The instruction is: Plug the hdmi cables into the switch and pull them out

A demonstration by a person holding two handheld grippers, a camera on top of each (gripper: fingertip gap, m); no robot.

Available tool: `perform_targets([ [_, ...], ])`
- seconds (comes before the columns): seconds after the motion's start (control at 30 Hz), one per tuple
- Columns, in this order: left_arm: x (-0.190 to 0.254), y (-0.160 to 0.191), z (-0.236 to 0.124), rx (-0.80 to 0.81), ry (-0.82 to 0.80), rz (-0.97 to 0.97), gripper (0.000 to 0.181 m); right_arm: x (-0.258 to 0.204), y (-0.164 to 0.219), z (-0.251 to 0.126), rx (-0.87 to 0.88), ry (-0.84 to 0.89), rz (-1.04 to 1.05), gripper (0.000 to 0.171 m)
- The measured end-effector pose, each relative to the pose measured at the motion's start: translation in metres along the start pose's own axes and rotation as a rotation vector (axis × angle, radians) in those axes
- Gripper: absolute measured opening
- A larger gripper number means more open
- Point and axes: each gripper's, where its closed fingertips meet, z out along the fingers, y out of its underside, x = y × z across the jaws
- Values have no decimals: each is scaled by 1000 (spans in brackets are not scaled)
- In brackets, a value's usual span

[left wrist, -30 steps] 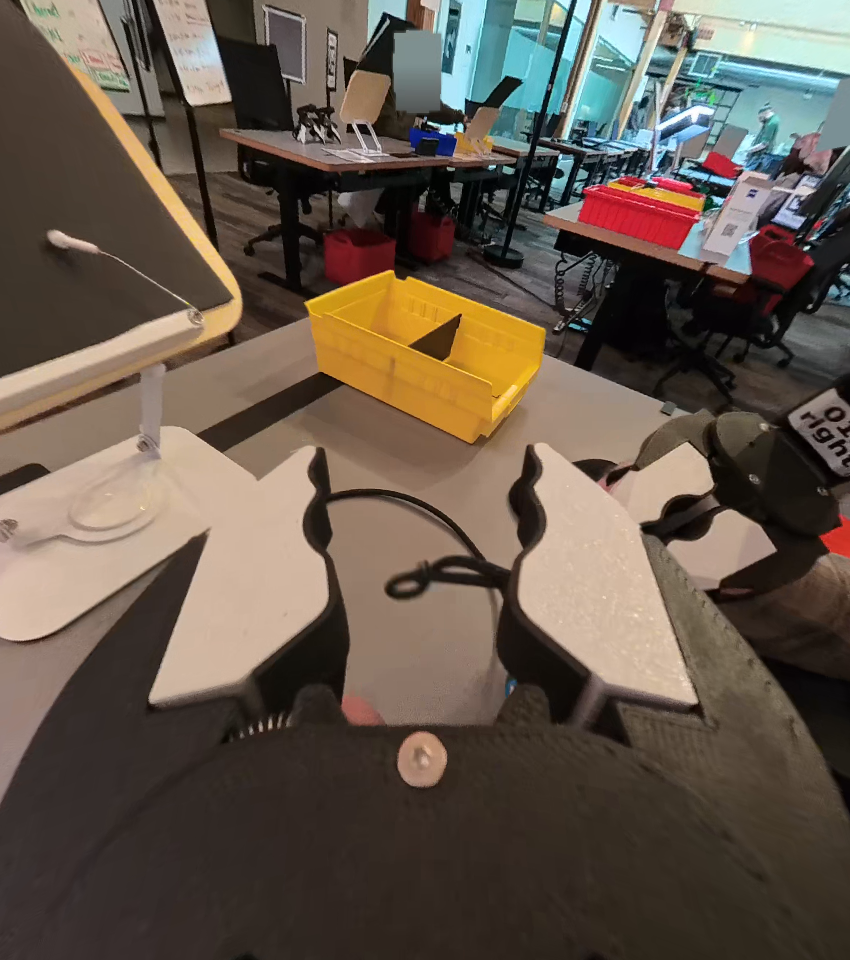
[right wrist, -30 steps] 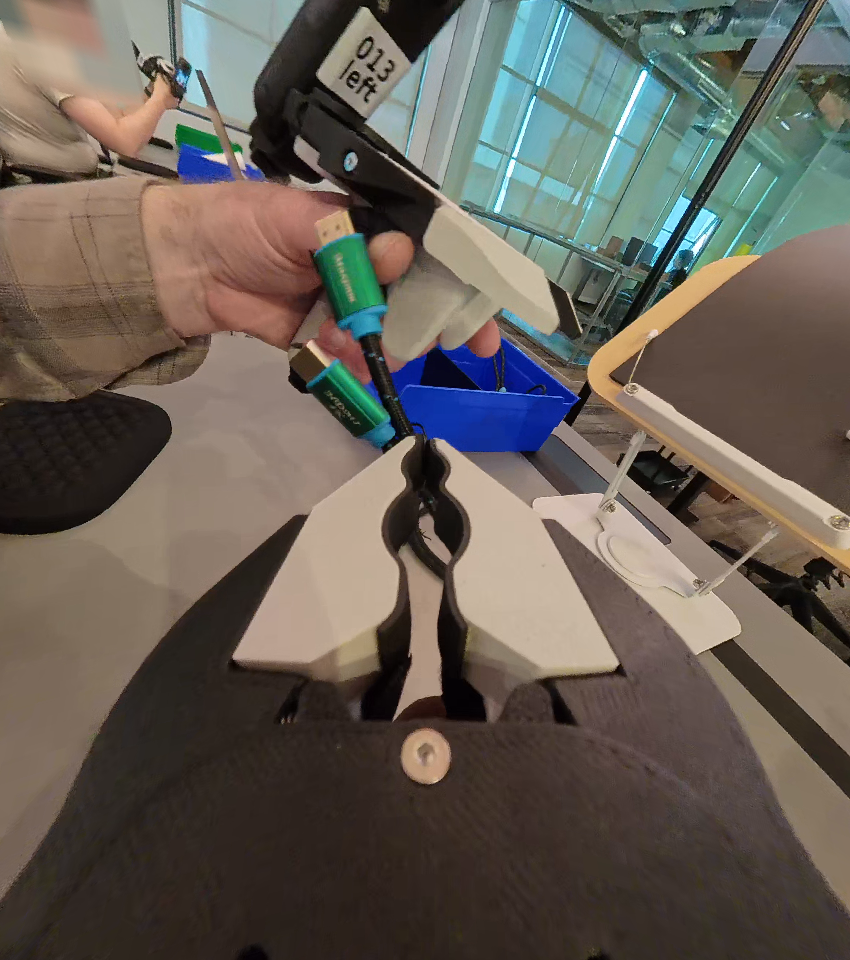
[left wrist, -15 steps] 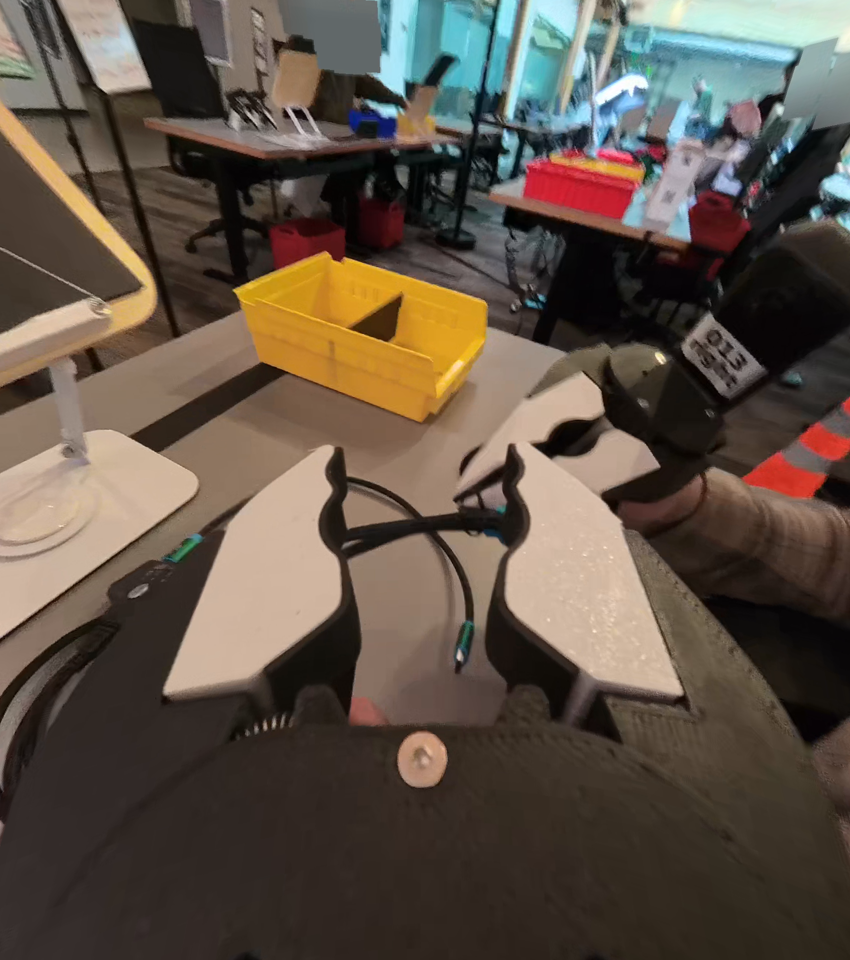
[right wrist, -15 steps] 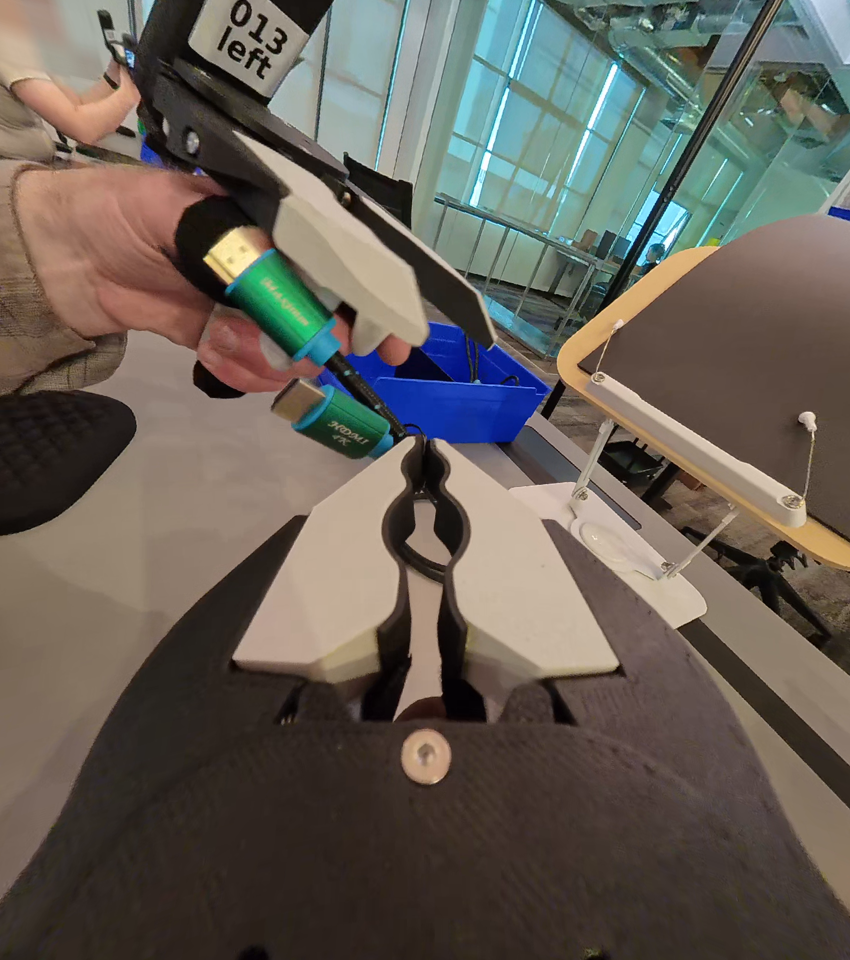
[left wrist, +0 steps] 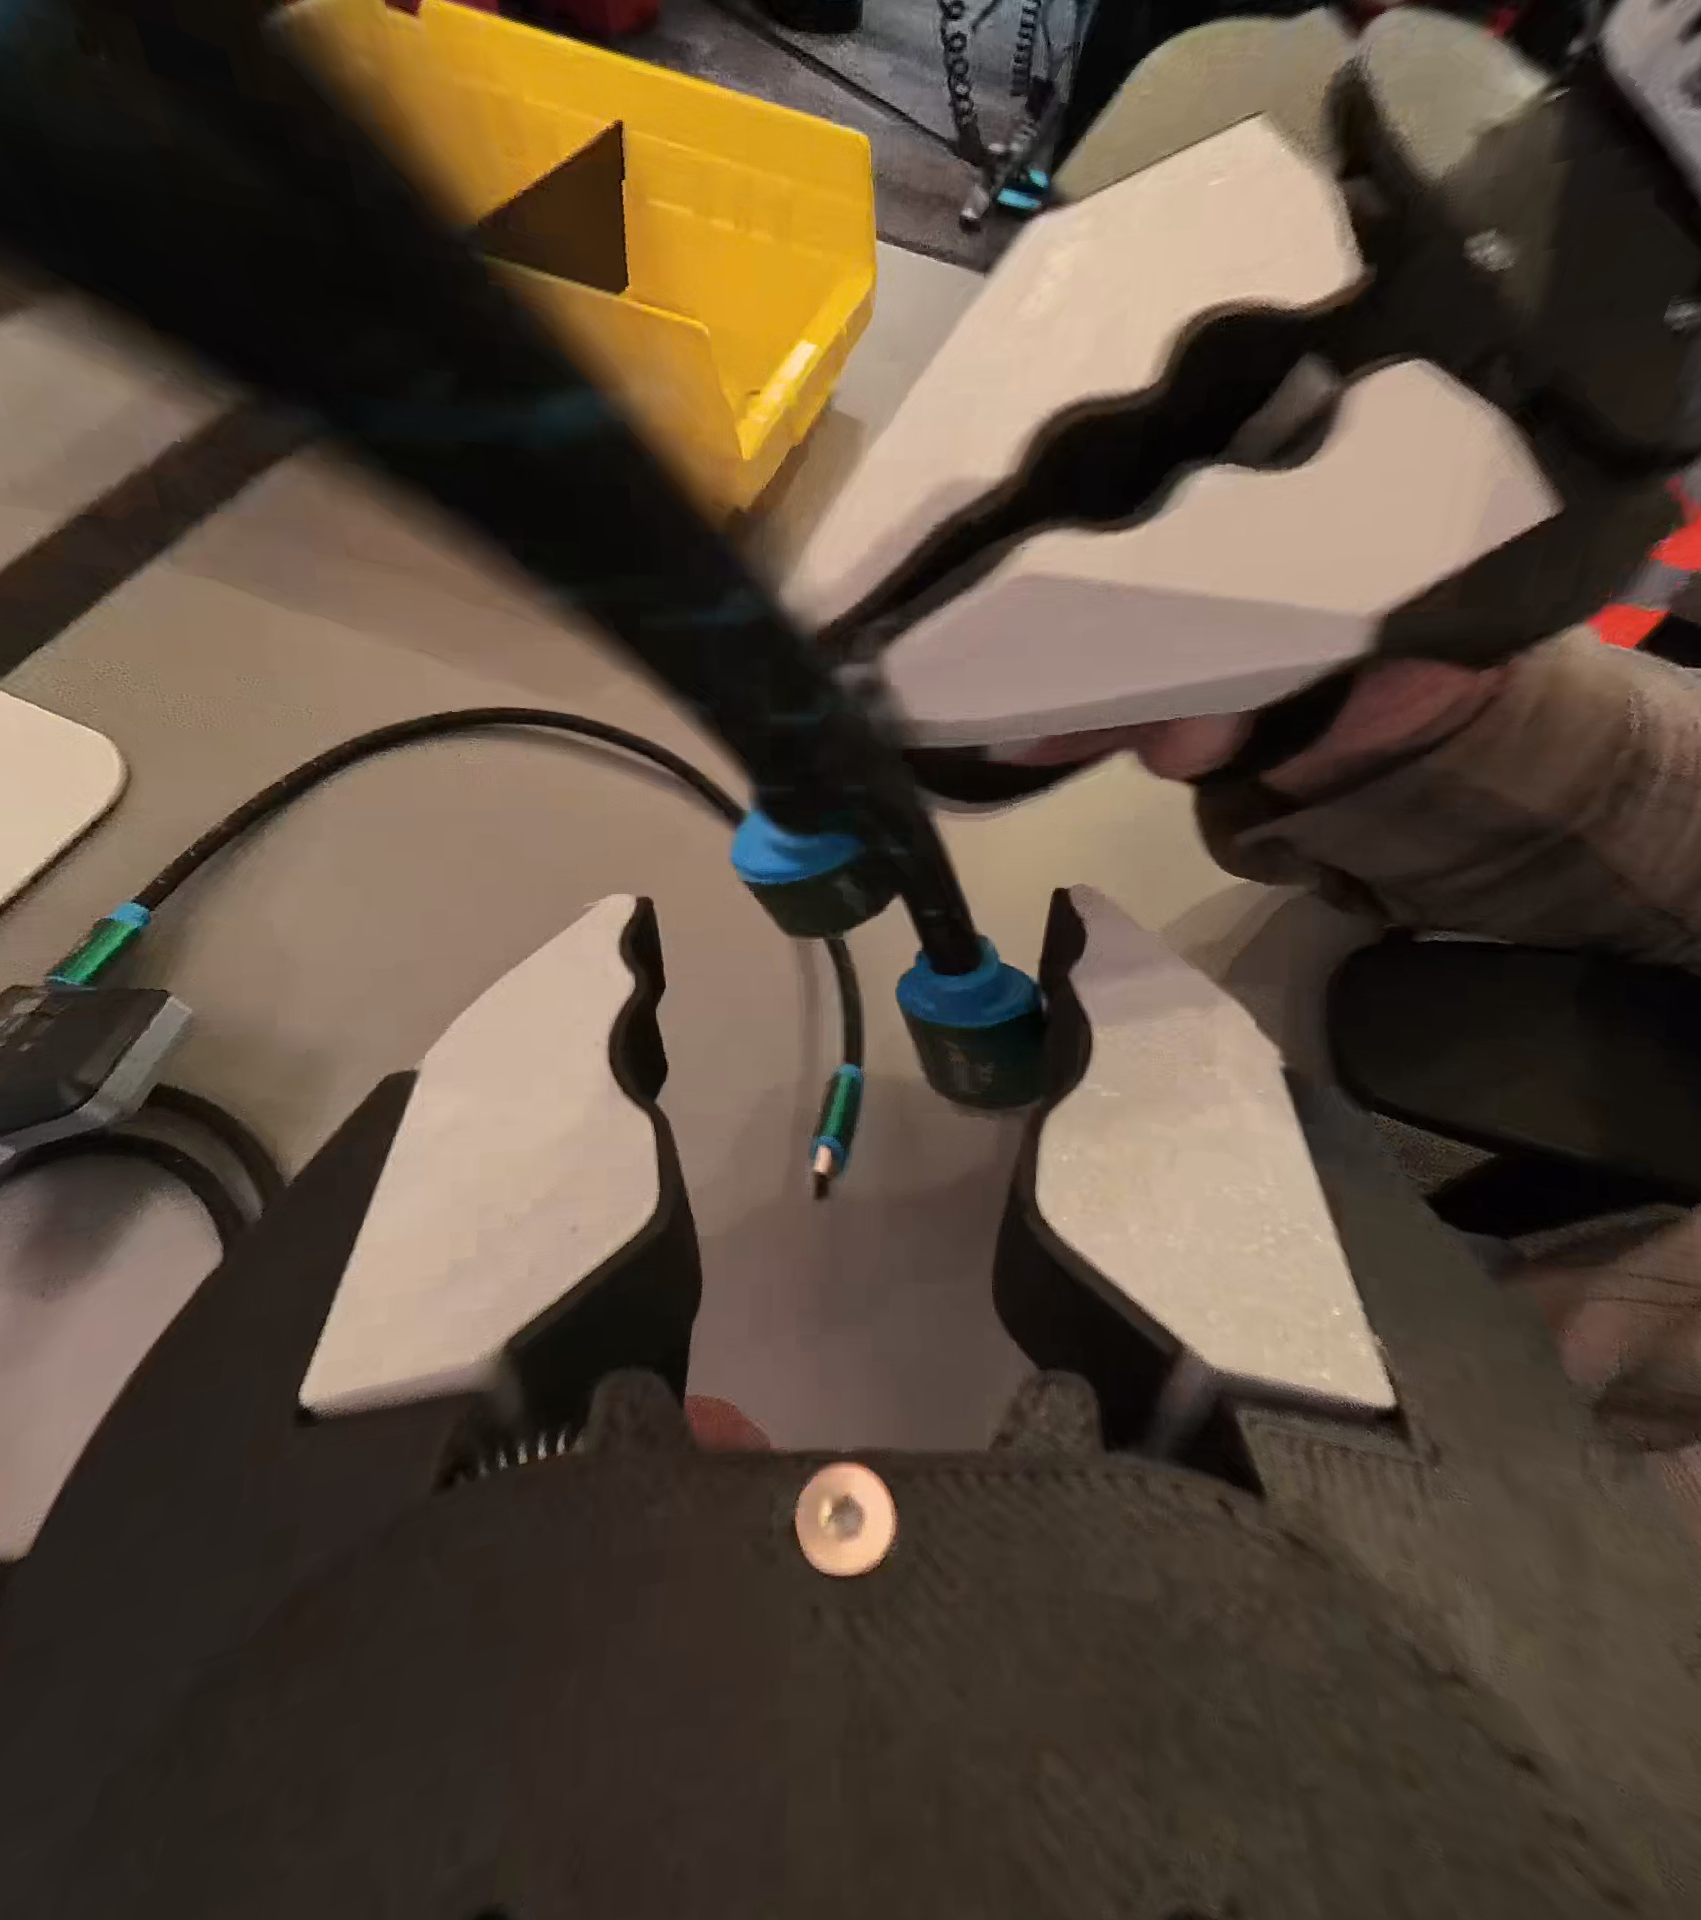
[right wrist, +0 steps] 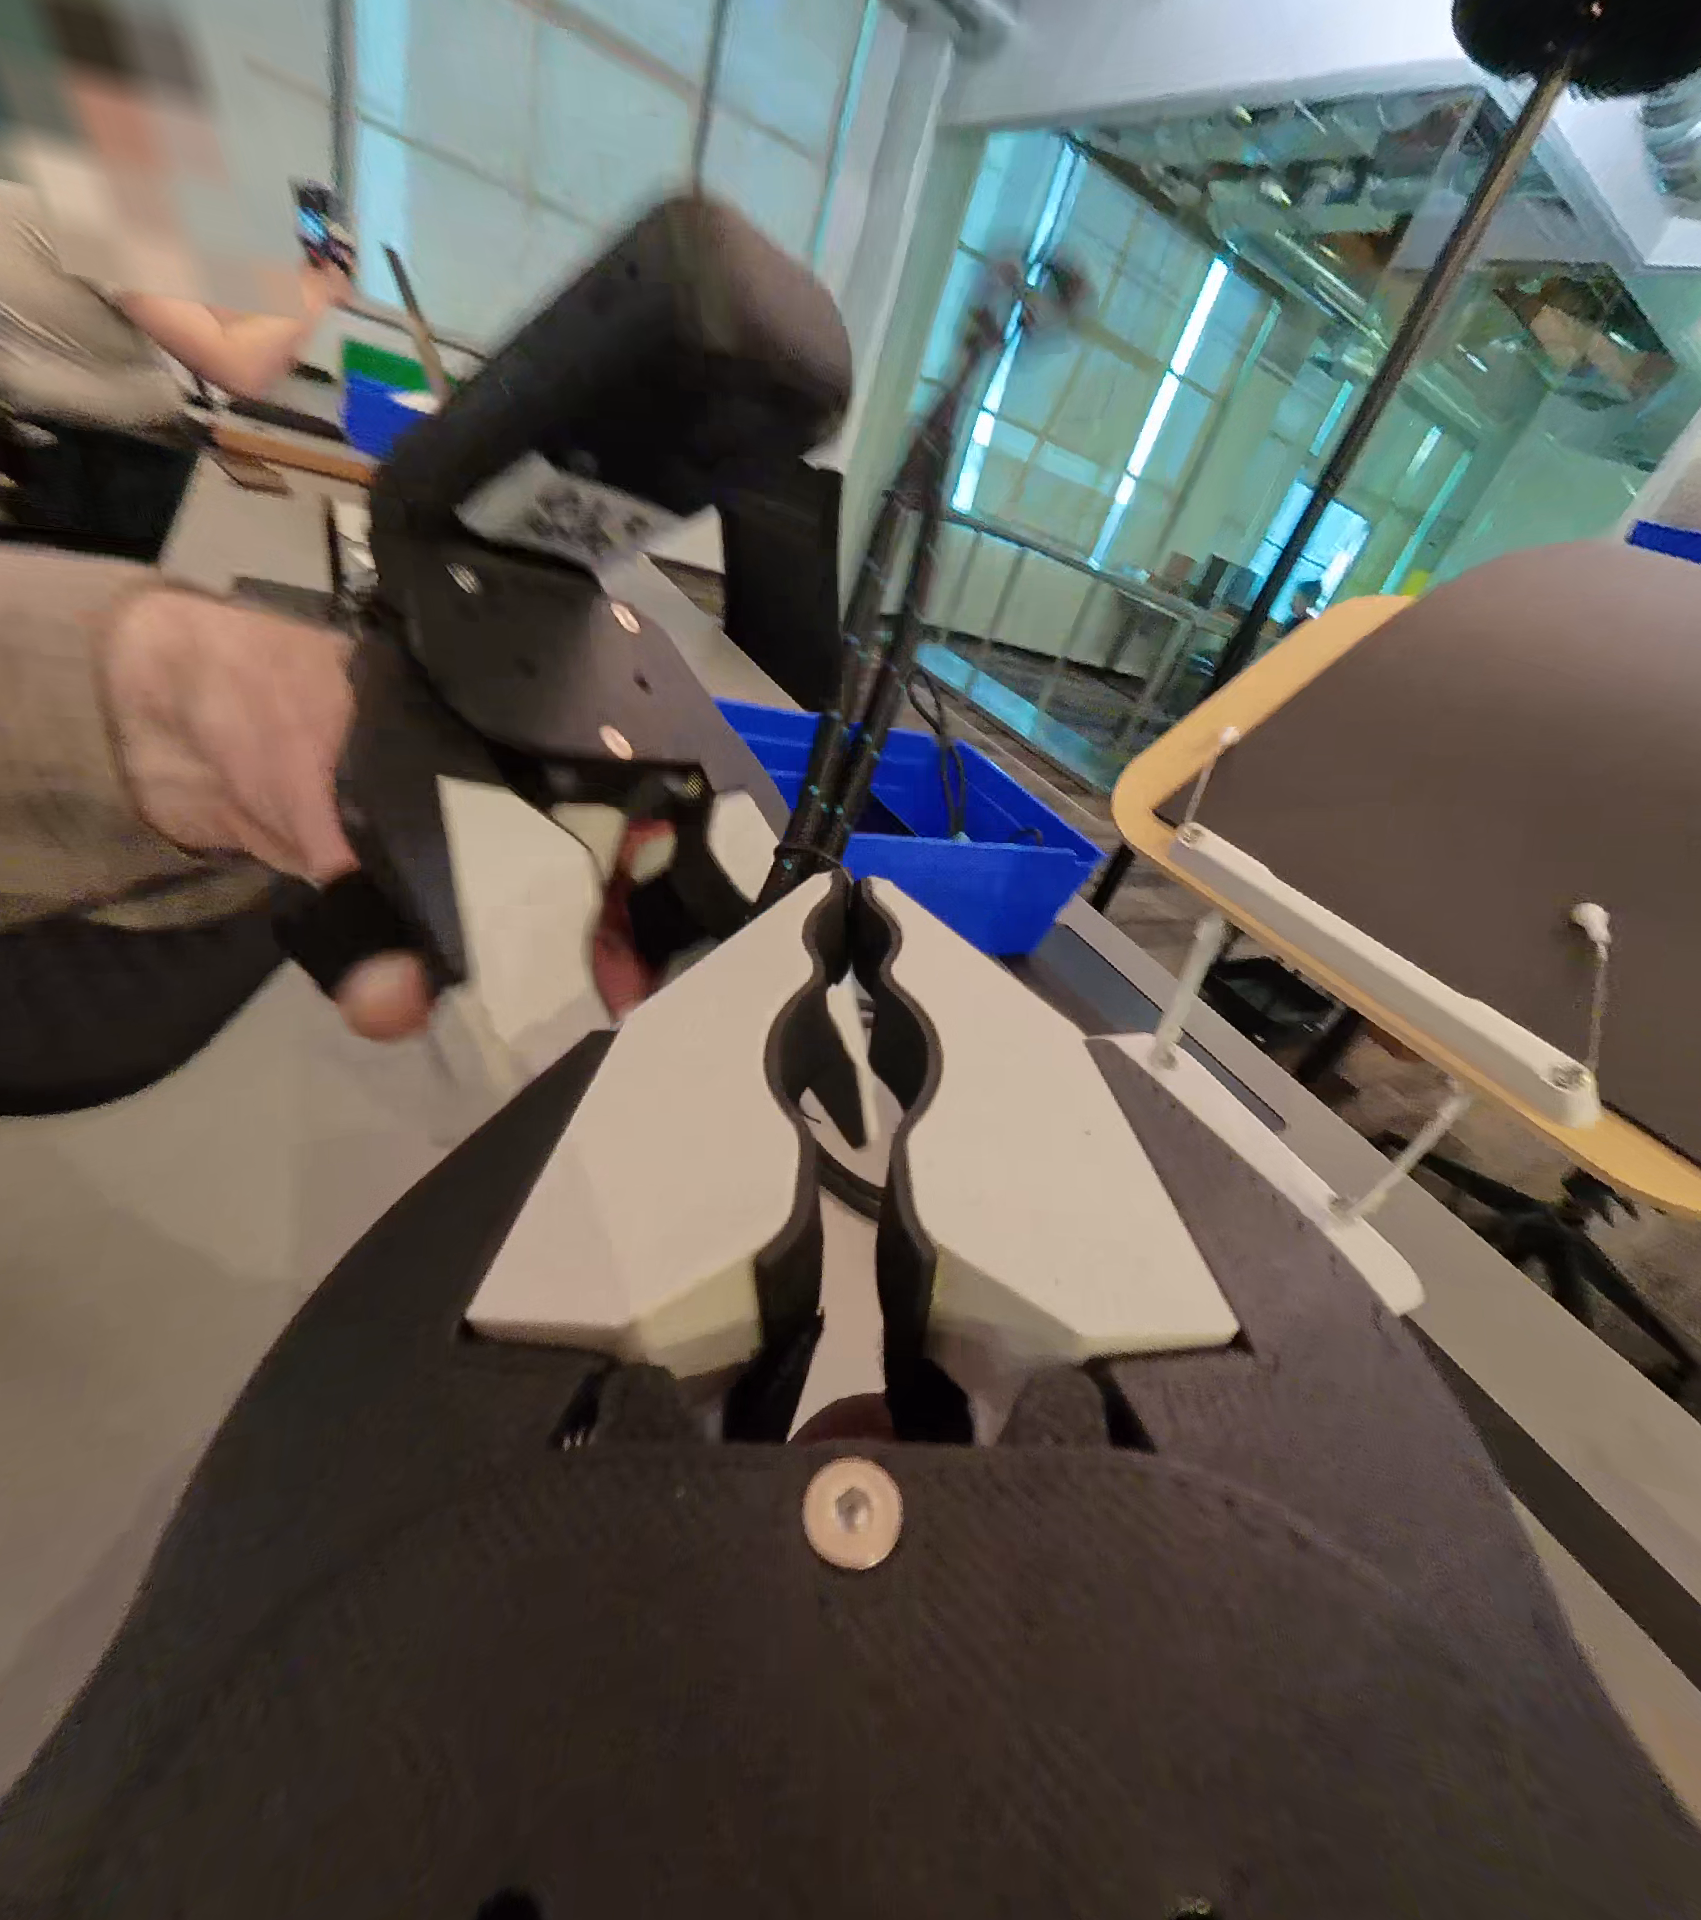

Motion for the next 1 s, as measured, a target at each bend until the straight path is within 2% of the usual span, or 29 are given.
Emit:
perform_targets([
  [0.1, -22, -3, 4, 30, -118, 68, 62, -6, -8, -6, 25, -33, 0, 0],
  [0.17, -47, -14, -4, 79, -250, 101, 52, -14, -11, -10, 36, -84, 7, 0],
  [0.23, -61, -26, -14, 115, -333, 160, 51, -21, -5, -11, -4, -105, -44, 0],
  [0.4, -70, -79, -57, 369, -520, 245, 40, -21, 12, -9, -82, -121, -35, 0],
  [0.43, -61, -90, -66, 433, -513, 277, 35, -18, 16, -9, -103, -111, -45, 0],
  [0.53, -36, -99, -64, 441, -457, 346, 43, -14, 17, -6, -110, -93, -59, 0],
  [0.63, -28, -90, -54, 382, -420, 360, 50, -13, 17, -4, -123, -83, -87, 0],
  [0.73, -27, -81, -51, 355, -359, 314, 45, -12, 18, -4, -128, -69, -82, 0],
  [0.87, -10, -66, -38, 297, -200, 277, 62, -10, 21, -5, -129, -56, -92, 0],
  [0.9, -8, -62, -34, 270, -196, 285, 68, -9, 21, -5, -133, -48, -98, 0],
  [0.93, -6, -60, -33, 270, -196, 300, 63, -8, 22, -5, -139, -43, -111, 0],
  [1.0, -11, -58, -32, 252, -207, 275, 68, -9, 24, -4, -138, -40, -114, 0],
])
